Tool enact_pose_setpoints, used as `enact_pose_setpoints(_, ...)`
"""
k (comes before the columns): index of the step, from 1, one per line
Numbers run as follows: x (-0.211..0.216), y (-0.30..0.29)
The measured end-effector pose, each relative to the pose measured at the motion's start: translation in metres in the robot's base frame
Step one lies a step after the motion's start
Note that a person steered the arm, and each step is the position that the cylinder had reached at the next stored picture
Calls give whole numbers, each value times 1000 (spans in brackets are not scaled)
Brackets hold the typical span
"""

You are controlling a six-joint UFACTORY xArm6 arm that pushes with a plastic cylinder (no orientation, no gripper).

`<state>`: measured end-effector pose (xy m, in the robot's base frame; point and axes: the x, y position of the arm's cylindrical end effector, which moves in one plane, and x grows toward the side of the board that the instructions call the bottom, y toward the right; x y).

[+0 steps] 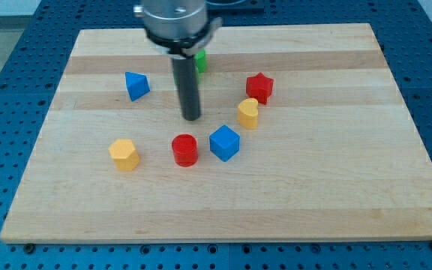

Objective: Move the yellow hexagon closer to the red circle

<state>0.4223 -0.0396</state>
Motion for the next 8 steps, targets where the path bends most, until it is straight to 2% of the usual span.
enact_pose_setpoints(2, 0, 100)
enact_pose_setpoints(3, 0, 87)
enact_pose_setpoints(6, 3, -83)
enact_pose_setpoints(8, 9, -160)
